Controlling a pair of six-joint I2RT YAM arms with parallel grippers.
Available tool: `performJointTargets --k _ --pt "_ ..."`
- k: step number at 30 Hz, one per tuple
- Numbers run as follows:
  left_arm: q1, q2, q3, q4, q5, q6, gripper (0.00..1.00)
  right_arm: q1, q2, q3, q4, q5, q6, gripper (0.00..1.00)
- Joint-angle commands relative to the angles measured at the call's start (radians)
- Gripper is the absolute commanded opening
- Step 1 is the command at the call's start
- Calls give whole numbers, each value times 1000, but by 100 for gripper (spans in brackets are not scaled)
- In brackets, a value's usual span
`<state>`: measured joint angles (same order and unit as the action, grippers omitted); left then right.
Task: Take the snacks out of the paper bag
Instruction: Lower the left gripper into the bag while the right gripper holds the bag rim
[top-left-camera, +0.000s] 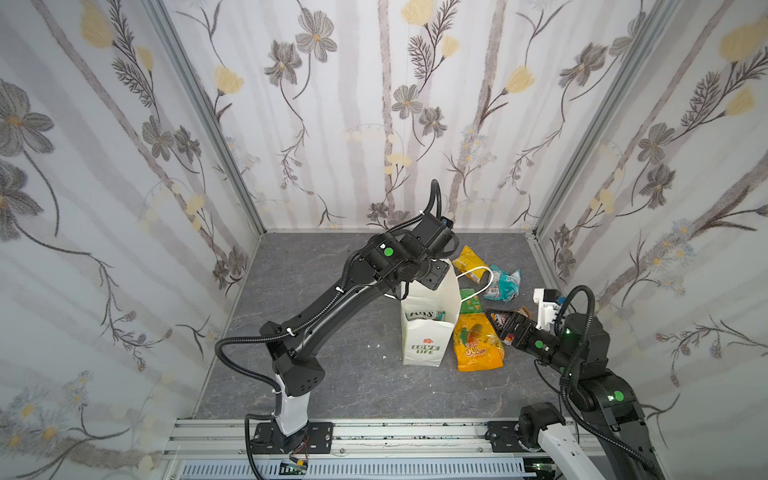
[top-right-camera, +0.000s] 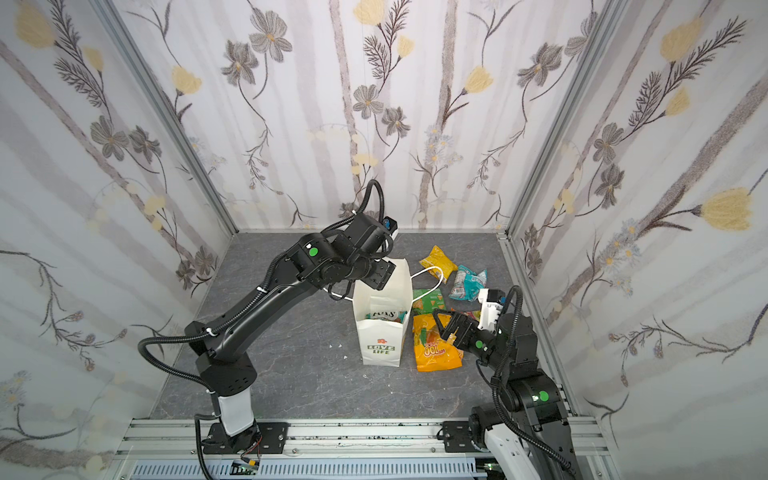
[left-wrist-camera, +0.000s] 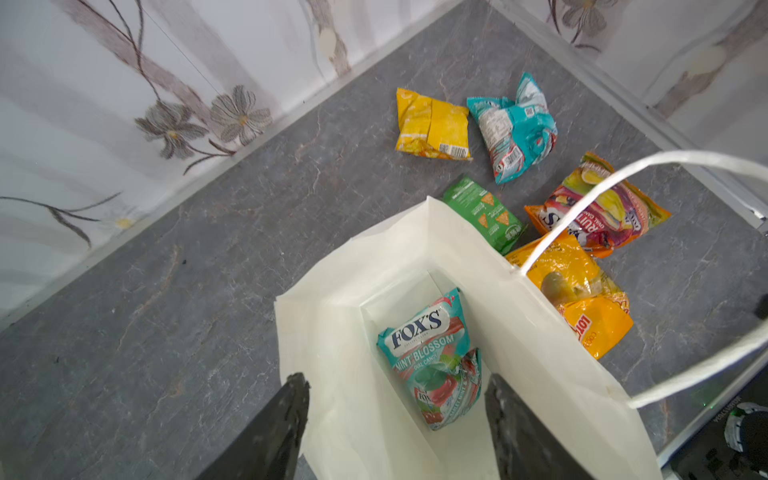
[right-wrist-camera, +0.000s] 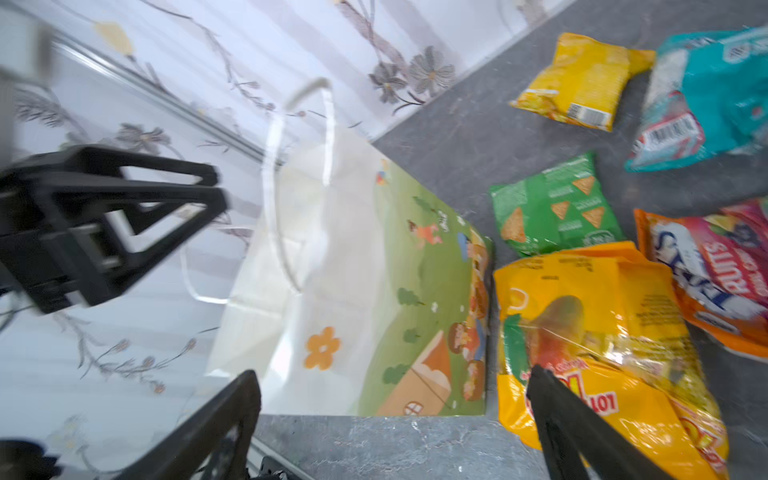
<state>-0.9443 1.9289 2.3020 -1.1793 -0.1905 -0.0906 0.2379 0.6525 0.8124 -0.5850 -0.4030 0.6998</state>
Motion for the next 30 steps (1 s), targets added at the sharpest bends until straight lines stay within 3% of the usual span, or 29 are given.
performJointTargets --k 1,7,17,24,30 --pt "0 51 55 -138 62 -38 66 37 20 69 22 -110 -34 99" --pt "-1 95 -3 -155 148 -21 65 72 35 149 28 -156 -63 99" --pt "-3 133 -194 -156 334 96 68 74 30 115 45 -135 -70 100" --pt "-1 180 -256 -118 402 145 91 74 33 111 43 -136 -71 100" --pt "-2 206 -351 -74 493 163 99 74 30 105 41 -131 -68 100"
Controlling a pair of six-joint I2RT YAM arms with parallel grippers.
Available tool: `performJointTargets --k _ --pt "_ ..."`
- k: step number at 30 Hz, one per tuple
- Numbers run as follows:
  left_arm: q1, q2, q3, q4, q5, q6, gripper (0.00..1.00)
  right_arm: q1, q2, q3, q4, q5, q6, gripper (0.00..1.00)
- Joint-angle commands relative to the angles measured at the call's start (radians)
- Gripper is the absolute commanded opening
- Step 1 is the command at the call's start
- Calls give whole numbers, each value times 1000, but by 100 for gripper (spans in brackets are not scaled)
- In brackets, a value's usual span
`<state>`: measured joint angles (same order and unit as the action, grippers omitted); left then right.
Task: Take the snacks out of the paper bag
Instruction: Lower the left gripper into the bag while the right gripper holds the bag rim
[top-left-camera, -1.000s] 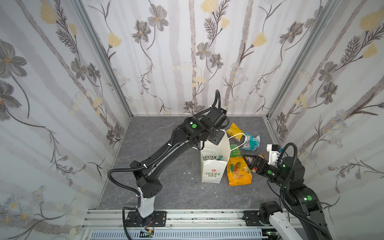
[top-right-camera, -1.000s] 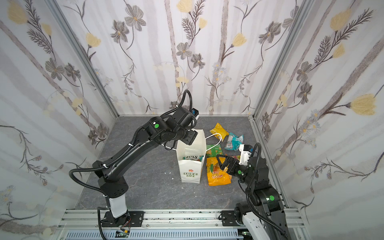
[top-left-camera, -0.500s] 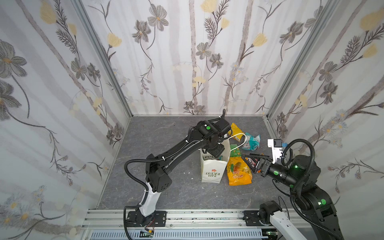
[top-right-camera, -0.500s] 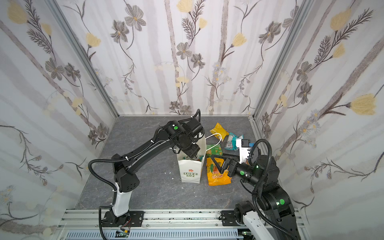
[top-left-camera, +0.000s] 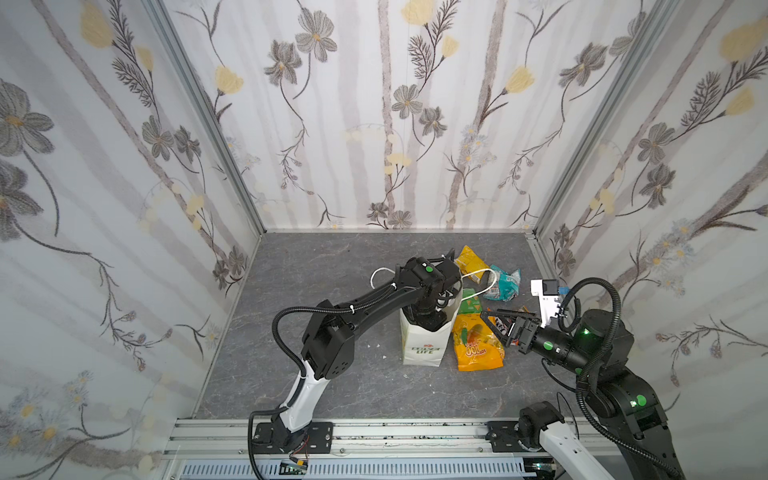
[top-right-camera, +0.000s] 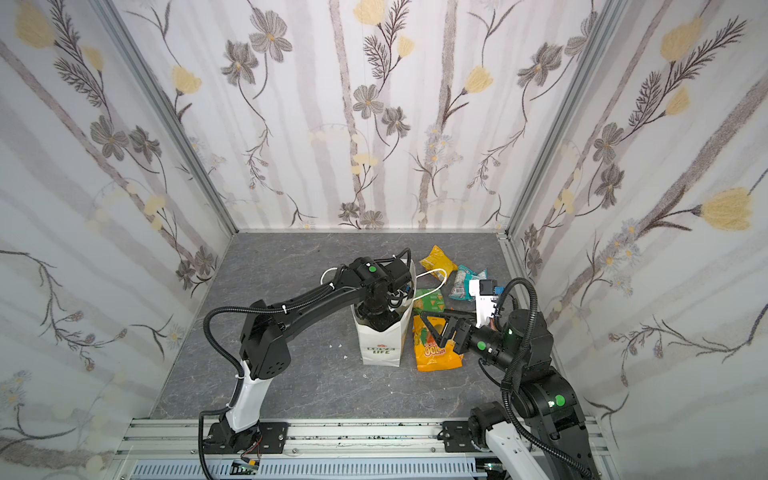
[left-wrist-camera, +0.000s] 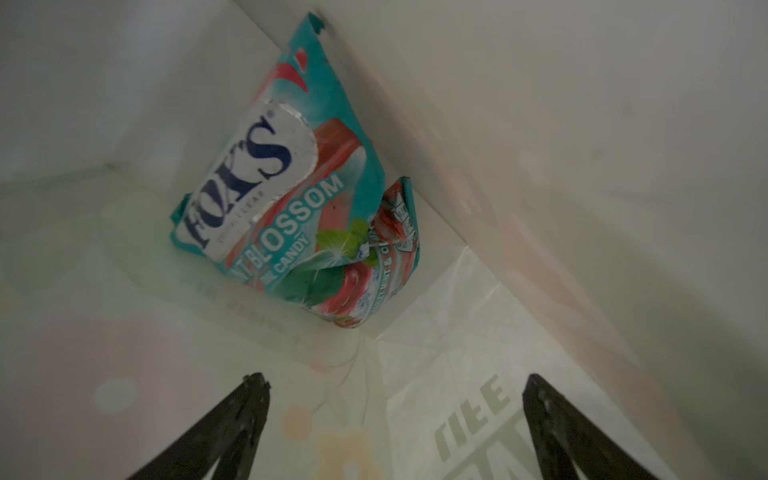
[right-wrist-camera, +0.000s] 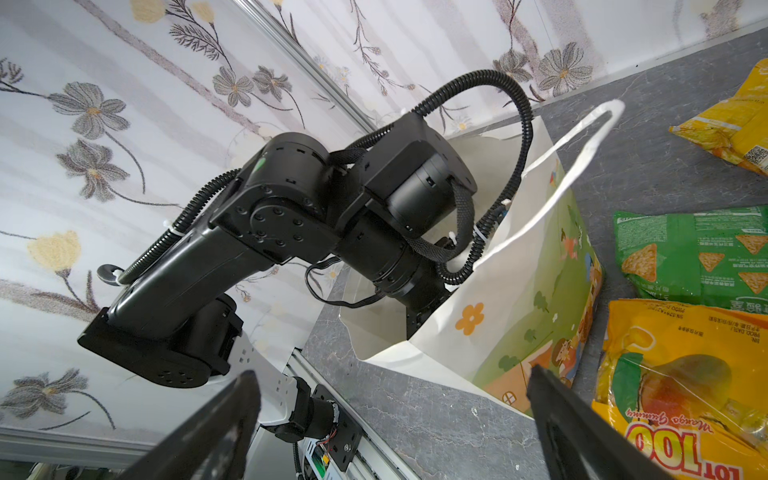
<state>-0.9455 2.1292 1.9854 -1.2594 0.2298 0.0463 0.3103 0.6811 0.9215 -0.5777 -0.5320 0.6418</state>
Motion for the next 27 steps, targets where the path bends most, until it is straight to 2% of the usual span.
performJointTargets --k 1,4,9,11,15,18,20,22,25,27 --pt "-1 6 -59 14 95 34 100 1 2 -7 33 -1 -7 100" --pt "-1 5 -124 46 121 40 100 1 3 -11 37 0 -4 100" --pt "-1 32 -200 85 95 23 99 3 15 -10 45 -2 -2 100" --pt "1 32 -233 118 85 12 94 3 20 -9 47 -1 -1 100" --pt "1 31 -274 162 77 -1 75 4 24 -8 48 3 2 100" --pt "1 30 -282 173 73 -2 50 4 25 -9 50 6 8 100" --pt "1 25 -280 170 67 -1 41 4 25 -10 52 11 9 100" --pt "1 17 -272 160 52 -6 42 4 26 -13 52 11 9 100" --pt "0 -24 -263 159 13 -14 59 4 27 -18 52 10 11 100" --pt "1 -55 -252 161 -53 -26 71 4 28 -19 54 12 10 100"
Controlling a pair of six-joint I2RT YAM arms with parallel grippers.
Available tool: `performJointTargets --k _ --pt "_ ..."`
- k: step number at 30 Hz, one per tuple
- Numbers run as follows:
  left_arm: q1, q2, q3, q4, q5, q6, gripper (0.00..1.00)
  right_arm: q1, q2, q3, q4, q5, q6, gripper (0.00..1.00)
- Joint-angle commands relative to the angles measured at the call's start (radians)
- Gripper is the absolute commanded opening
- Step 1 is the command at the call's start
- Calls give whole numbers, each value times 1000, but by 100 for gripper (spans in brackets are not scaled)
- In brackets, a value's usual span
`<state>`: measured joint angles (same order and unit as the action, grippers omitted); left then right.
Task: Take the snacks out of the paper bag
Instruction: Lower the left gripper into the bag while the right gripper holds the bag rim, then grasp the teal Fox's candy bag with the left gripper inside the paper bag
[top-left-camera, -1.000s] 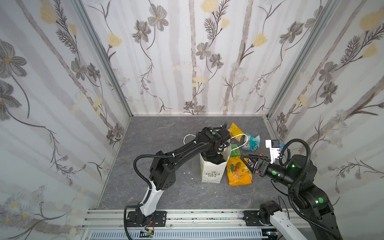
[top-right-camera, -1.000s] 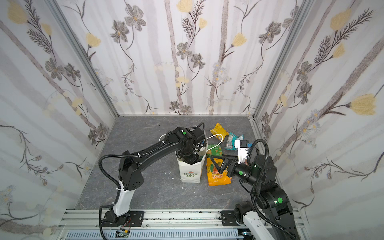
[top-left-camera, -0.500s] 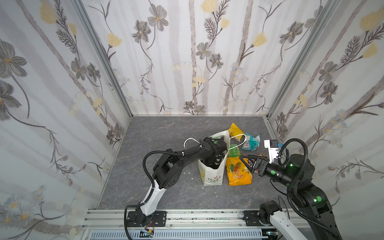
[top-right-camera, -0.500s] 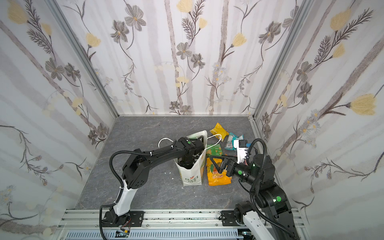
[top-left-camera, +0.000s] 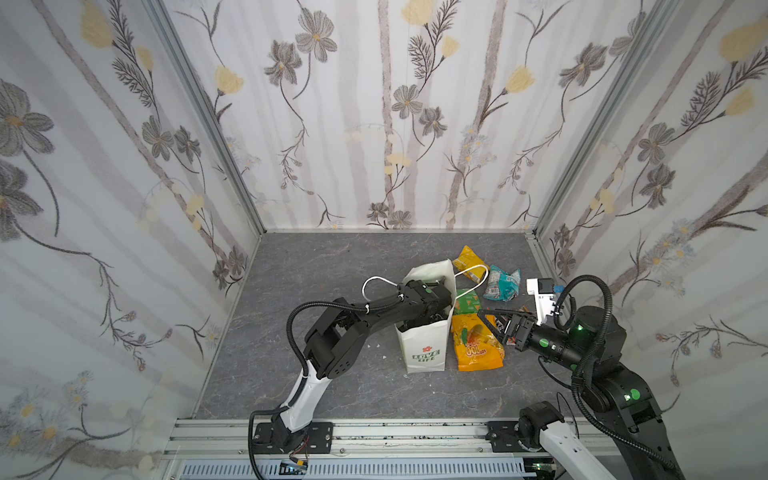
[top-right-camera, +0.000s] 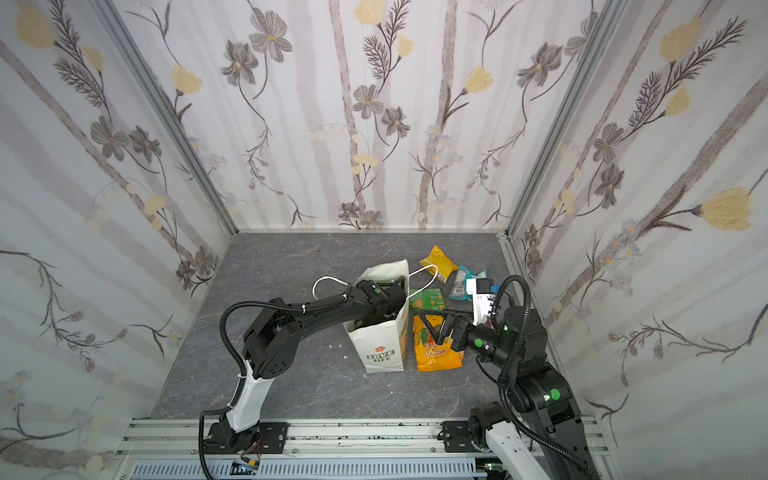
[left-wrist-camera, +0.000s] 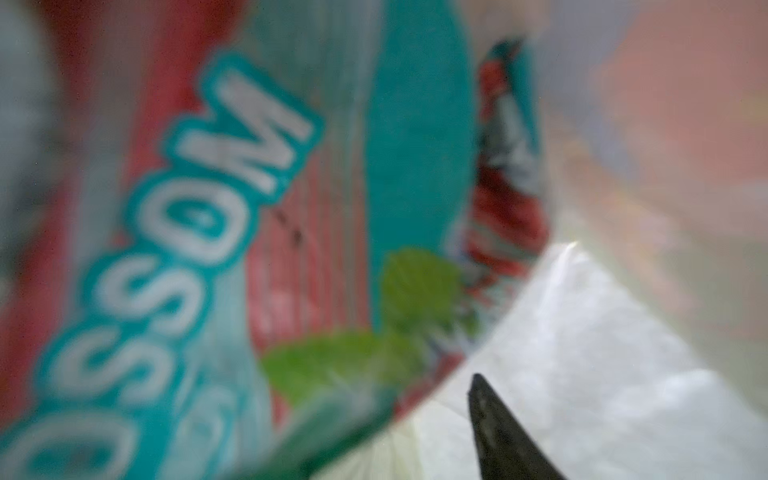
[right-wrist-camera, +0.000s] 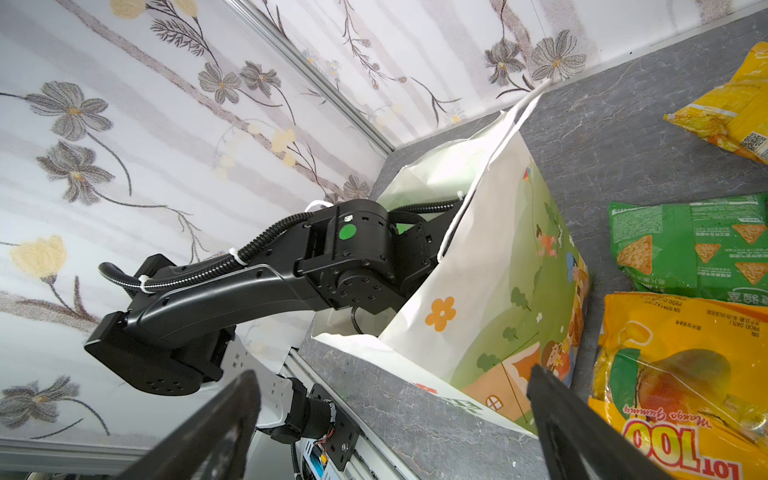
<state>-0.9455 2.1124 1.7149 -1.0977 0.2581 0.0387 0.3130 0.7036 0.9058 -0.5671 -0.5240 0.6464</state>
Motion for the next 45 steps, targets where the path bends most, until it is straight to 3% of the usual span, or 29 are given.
performJointTargets --k 1,7,13,19,26,30,37,42,45 --pt "1 -55 26 3 -129 -27 74 2 5 -5 45 4 7 100" --pt "1 -116 33 113 -367 -25 79 3 11 -10 52 1 7 100" --pt "1 -127 -54 365 -574 43 96 3 5 -18 52 -1 7 100" --pt "1 -56 -77 449 -571 60 96 5 -2 -25 48 1 11 100" --pt "3 -7 -120 465 -432 24 84 5 2 -29 56 -2 15 100" --pt "5 6 -149 486 -402 7 71 5 8 -33 66 -7 21 100" --pt "7 2 -146 464 -404 -7 25 6 7 -36 70 -5 26 99" --pt "7 -25 -144 444 -404 -5 0 6 10 -46 68 24 39 100" --pt "7 -49 -149 441 -401 -8 0 6 17 -52 74 52 47 100"
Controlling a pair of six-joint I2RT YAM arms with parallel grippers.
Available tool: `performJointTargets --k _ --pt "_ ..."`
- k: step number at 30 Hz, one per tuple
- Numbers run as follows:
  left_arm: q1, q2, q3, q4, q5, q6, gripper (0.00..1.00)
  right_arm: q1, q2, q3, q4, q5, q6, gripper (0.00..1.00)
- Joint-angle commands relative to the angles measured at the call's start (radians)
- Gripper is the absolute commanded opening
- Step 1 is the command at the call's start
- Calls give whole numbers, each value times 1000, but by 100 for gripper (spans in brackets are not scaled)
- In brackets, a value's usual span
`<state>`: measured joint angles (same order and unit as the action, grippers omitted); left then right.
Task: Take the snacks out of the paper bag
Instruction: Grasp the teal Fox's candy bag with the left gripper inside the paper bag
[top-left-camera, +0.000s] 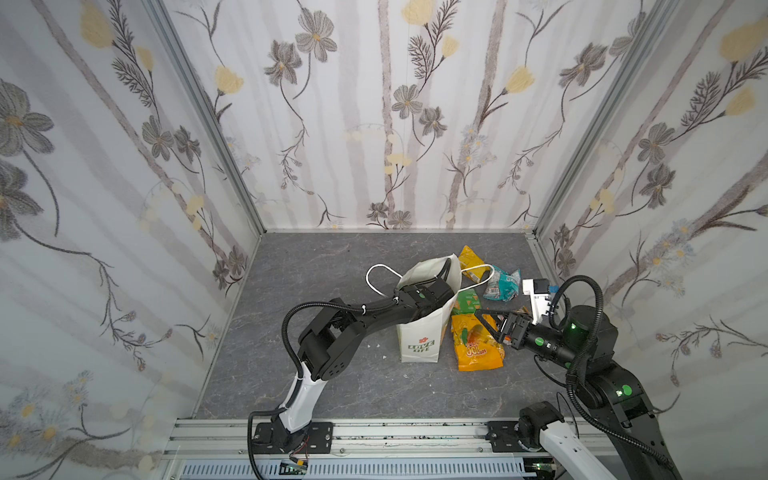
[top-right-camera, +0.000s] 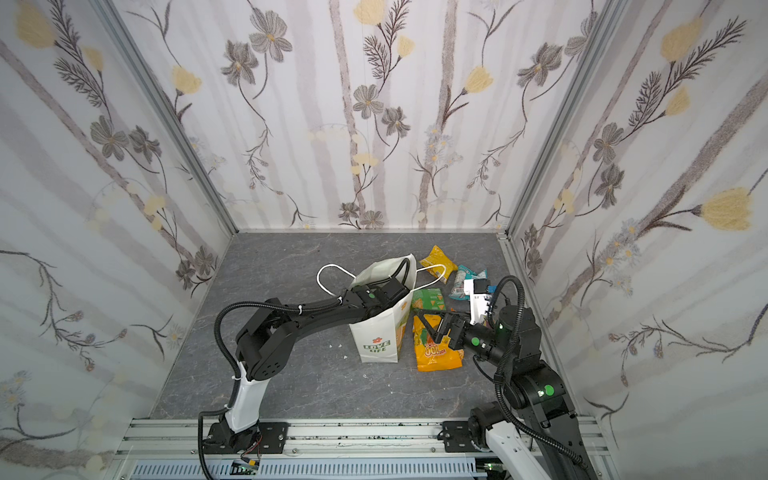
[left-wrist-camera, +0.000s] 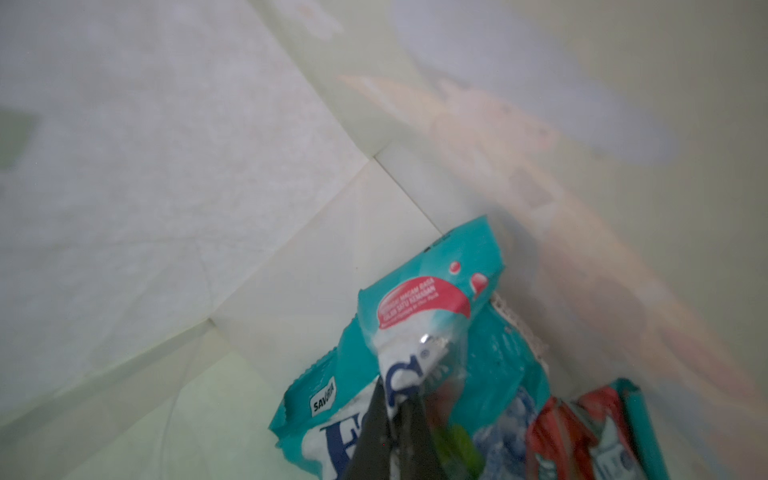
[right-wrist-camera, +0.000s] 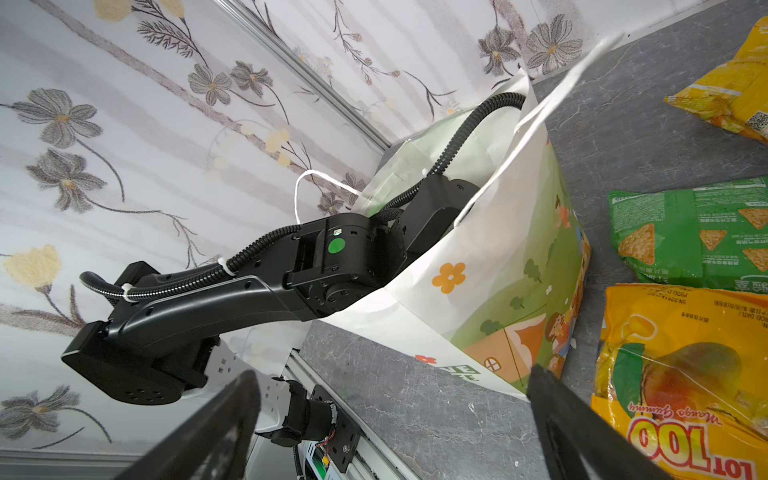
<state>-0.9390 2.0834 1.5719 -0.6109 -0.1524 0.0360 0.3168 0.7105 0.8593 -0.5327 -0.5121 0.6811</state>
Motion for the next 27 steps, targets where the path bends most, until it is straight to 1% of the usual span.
performJointTargets --k 1,9,14,27 --pt "0 -30 -7 -48 10 -7 0 2 15 -9 44 46 12 99" --pt "-2 -107 -6 -60 -3 -9 0 2 66 -14 78 88 21 100" --pt "-1 -149 12 -84 -17 -4 0 4 102 -20 94 74 17 100" --pt "-1 -240 82 -141 -71 -3 0 5 89 -10 89 86 12 100"
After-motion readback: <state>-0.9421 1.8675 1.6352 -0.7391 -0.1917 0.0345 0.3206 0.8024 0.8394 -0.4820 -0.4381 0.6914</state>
